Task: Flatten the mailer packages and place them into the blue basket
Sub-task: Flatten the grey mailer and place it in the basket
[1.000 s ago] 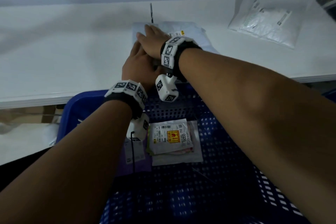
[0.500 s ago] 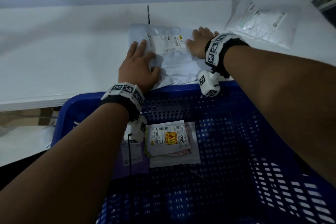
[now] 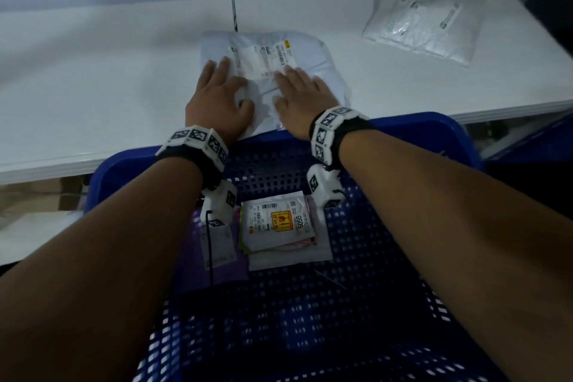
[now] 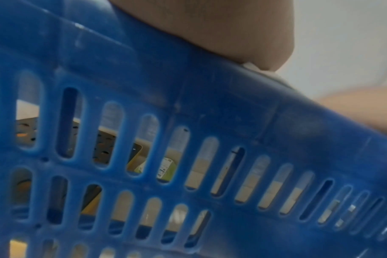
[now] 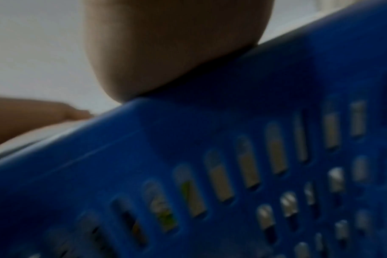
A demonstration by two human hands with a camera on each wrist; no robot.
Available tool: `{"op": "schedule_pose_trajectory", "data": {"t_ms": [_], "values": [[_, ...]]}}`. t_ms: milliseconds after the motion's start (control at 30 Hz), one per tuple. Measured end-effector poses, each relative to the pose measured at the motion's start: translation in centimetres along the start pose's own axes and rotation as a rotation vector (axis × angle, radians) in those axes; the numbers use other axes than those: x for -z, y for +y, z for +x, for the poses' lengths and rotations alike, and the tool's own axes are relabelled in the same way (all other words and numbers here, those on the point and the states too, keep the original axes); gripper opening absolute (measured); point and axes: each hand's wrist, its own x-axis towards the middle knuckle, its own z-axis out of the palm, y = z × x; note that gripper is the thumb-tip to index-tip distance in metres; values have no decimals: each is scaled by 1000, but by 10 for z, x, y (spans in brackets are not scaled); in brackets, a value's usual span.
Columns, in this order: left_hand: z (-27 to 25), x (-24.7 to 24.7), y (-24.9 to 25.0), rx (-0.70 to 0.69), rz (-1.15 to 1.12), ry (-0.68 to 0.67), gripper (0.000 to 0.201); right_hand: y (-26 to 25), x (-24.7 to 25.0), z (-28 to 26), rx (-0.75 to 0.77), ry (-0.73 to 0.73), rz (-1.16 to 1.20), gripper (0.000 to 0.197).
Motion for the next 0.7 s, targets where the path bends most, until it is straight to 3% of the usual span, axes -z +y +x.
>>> {"op": "schedule_pose_trajectory", "data": {"t_ms": [167, 300, 400, 467, 700], "values": [[0, 2, 1, -4, -12, -7, 51, 49, 19, -14, -193, -71, -54, 64], [0, 3, 3, 8, 25, -17, 51, 7, 41, -7, -236, -82, -346, 69], [0, 2, 3, -18, 8, -6, 49, -46, 41, 3, -68, 14, -167, 64], [0, 1, 2, -21, -5, -3, 47, -62, 25, 7, -6, 5, 30, 58], [0, 2, 2, 3, 4, -11, 50, -2, 4, -6, -58, -45, 31, 65]]}}
